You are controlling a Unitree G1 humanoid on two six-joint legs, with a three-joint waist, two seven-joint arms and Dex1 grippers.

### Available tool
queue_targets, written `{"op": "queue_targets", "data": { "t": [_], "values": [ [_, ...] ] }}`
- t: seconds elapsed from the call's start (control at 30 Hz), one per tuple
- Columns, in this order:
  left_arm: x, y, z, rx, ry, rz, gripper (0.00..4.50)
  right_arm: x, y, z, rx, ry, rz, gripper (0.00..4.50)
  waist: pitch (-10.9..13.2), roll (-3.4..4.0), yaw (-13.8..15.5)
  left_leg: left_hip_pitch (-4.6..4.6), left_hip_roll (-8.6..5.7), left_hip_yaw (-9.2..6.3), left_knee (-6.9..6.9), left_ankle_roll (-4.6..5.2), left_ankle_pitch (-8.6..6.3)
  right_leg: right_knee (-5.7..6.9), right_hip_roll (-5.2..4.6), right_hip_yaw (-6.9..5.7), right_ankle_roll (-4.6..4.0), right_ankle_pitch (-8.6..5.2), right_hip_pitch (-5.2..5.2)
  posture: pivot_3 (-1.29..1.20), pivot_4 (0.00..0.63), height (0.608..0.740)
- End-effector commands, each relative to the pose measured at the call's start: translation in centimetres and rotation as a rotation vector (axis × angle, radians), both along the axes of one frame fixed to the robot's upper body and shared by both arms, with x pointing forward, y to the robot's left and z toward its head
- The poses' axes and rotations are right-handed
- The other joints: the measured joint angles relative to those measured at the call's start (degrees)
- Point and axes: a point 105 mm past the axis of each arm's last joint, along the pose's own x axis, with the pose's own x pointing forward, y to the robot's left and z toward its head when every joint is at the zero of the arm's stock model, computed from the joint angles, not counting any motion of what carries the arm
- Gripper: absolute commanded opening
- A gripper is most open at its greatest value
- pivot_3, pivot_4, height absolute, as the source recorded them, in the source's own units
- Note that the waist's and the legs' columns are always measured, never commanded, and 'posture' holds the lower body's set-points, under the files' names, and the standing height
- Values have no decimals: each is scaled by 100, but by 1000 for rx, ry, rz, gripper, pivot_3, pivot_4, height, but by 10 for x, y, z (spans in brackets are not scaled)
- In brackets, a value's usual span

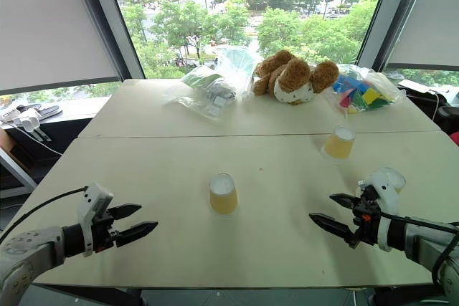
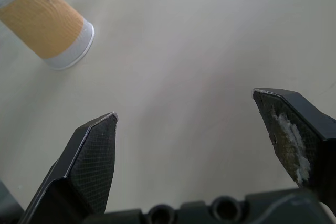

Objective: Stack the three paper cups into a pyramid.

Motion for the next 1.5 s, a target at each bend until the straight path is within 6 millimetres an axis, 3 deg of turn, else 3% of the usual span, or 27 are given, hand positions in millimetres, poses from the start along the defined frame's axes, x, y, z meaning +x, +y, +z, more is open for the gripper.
{"op": "queue_targets", "data": {
  "t": [0.03, 0.23, 0.37, 0.53, 0.67, 0.77, 1.03, 1.5],
  "values": [
    [9, 3, 21, 19, -107, -11, 4462, 5, 2, 4, -45, -32, 21, 4500, 0, 0, 6, 0, 0, 0, 0, 0, 0, 0, 0, 0, 0, 0, 0, 0, 150, 740],
    [23, 2, 45, -19, -149, -91, 4462, 13, 0, 25, 0, -151, -39, 4500, 1, -1, 42, 0, 0, 0, 0, 0, 0, 0, 0, 0, 0, 0, -1, 0, 150, 740],
    [37, -6, 65, 16, -178, -187, 4462, 12, -10, 47, 59, -282, -174, 4500, 1, -2, 75, -1, 0, -6, -1, -1, 0, 0, 2, -3, 0, 0, 0, 0, 150, 740],
    [39, -52, 105, -12, -250, -420, 4462, 2, -61, 79, -1, -506, -501, 4500, 2, -4, 62, -5, -10, -9, 4, -1, 0, 2, -3, -2, -1, 1, 1, 0, 150, 740],
    [28, -81, 114, -24, -239, -574, 4462, -5, -90, 75, -117, -548, -652, 4500, 2, -3, -14, -2, -9, -6, -7, -1, 0, 5, -2, -1, 0, 1, -6, 0, 150, 740],
    [18, -88, 111, 7, -207, -648, 4462, -4, -101, 66, -138, -539, -706, 4500, 2, -3, -145, 0, -7, -2, -8, -1, 1, 11, -2, 2, 0, 1, -8, 0, 150, 740],
    [7, -82, 102, 149, -188, -686, 4462, 10, -93, 36, -9, -458, -691, 4500, 2, 1, -237, 12, 0, -1, -16, -1, 1, 16, 5, 6, 0, 0, -7, 0, 150, 740],
    [12, -74, 92, 179, -186, -640, 4462, 31, -97, 23, 66, -417, -713, 4500, 3, 2, -228, 11, -4, -4, -15, -1, 1, 12, 4, 7, 0, 0, -6, 0, 150, 740]
  ]
}}
